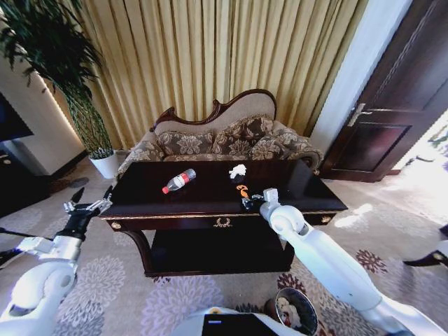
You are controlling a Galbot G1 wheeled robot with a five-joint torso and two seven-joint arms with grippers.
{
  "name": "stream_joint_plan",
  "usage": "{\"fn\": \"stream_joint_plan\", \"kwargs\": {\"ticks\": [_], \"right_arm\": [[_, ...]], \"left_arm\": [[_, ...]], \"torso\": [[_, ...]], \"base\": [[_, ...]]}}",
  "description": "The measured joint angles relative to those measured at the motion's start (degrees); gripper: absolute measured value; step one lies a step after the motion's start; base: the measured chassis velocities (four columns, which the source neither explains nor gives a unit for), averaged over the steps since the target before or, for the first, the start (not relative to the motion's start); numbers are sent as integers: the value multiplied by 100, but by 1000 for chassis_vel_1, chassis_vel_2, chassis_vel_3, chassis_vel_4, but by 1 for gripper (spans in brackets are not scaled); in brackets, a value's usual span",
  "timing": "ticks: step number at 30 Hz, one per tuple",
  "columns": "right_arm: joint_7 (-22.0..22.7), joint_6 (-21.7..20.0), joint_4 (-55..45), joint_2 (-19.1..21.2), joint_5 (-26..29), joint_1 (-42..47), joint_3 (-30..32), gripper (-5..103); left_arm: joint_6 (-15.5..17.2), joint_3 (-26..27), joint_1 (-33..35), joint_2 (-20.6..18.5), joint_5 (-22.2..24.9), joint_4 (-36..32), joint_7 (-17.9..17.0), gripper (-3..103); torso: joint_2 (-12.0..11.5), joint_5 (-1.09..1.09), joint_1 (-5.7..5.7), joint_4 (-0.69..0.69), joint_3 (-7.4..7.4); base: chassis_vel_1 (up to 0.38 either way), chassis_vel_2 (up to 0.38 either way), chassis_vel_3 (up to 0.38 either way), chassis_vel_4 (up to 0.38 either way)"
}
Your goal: Move to the front of the table and place the trash on the table into the trash bin.
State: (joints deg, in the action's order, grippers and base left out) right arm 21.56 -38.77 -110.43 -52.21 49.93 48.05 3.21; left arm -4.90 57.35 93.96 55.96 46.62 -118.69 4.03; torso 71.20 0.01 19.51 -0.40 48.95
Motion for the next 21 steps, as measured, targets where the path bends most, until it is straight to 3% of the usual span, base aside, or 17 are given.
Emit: {"fn": "stream_joint_plan", "kwargs": {"ticks": [1, 3, 4, 16, 17, 21], "right_arm": [[-1, 56, -38, -15, 24, 27, 119, 13], [-1, 89, -65, -29, 50, 49, 200, 13], [-2, 134, -111, -38, 98, 92, 334, 5], [-68, 356, -374, -151, 173, 543, 1235, 5], [-53, 602, -374, -207, 163, 635, 1413, 5], [-12, 811, -379, -281, 128, 698, 1555, 5]], "left_arm": [[0, -3, -3, 0, -2, 11, 1, 100], [0, -6, -3, 0, -3, 12, 3, 100], [0, -8, -3, 3, -7, 16, 4, 100], [-8, 26, 35, -5, -11, -9, 13, 100], [-10, 49, 48, -3, -7, -34, 12, 100], [-12, 60, 60, 7, -5, -51, 11, 100]], "torso": [[0, 0, 0, 0, 0], [0, 0, 0, 0, 0], [0, 0, 0, 0, 0], [0, 0, 0, 0, 0], [0, 0, 0, 0, 0], [0, 0, 0, 0, 0]], "base": [[0, 0, 0, 0], [0, 0, 0, 0], [0, 0, 0, 0], [0, 0, 0, 0], [0, 0, 0, 0], [0, 0, 0, 0]]}}
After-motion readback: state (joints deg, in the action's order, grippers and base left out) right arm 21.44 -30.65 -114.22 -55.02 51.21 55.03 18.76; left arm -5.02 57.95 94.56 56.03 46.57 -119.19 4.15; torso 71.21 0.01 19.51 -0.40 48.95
